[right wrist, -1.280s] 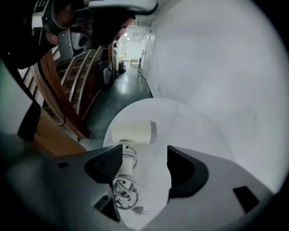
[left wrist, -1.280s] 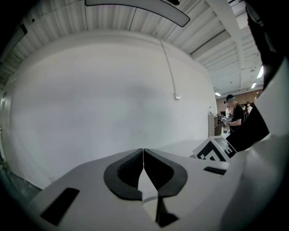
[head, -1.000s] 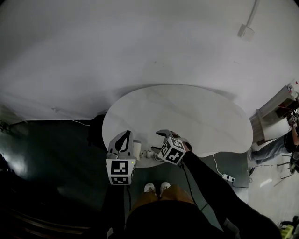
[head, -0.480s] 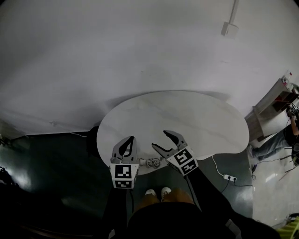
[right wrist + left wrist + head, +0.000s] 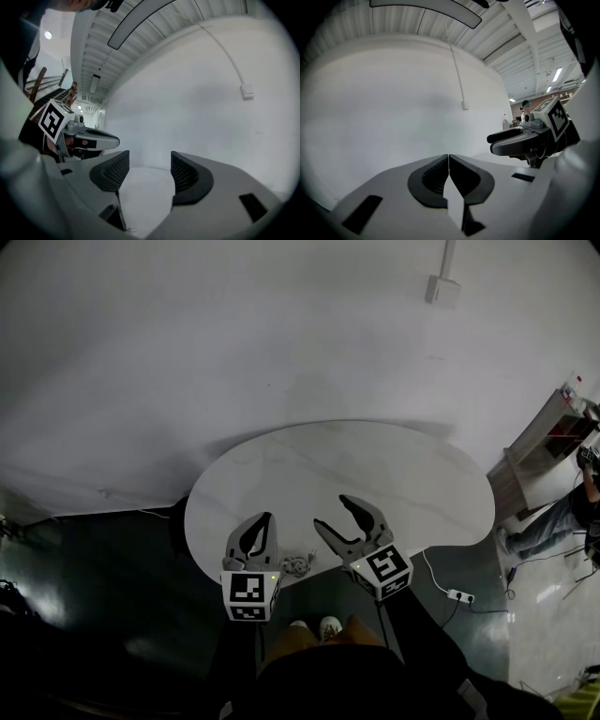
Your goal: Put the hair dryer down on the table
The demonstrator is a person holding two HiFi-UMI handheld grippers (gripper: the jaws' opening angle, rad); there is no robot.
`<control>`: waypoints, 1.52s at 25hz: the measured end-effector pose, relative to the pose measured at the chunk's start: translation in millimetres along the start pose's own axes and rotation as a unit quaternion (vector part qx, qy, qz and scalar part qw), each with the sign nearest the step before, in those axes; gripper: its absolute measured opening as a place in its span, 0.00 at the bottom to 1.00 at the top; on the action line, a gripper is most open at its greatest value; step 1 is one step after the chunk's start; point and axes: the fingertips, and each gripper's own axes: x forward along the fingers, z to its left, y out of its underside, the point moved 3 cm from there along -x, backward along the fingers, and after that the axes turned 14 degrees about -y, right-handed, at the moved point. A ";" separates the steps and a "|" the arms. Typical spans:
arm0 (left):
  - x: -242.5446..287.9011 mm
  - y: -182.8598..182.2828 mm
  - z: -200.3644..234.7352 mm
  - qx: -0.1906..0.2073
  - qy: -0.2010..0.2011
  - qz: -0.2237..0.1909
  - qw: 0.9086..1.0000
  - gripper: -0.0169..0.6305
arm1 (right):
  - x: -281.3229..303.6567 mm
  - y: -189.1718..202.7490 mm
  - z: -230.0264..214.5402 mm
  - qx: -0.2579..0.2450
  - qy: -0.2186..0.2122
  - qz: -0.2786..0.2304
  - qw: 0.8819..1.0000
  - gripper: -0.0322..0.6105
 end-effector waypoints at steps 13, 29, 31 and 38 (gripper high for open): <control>-15.9 -5.9 -18.8 -0.001 -0.013 -0.007 1.000 0.05 | -22.4 -0.5 7.9 -0.035 0.019 -0.019 0.999 0.14; -26.3 -11.7 -26.5 0.011 -0.014 -0.020 1.000 0.05 | -25.4 -11.7 15.4 -0.061 0.029 -0.029 0.997 0.09; -26.5 -10.4 -27.8 0.011 -0.013 -0.020 1.000 0.05 | -26.9 -11.3 14.9 -0.061 0.029 -0.031 0.997 0.09; -26.0 -12.0 -29.5 0.011 -0.015 -0.021 1.000 0.05 | -29.5 -10.4 10.7 -0.053 0.032 -0.029 0.998 0.09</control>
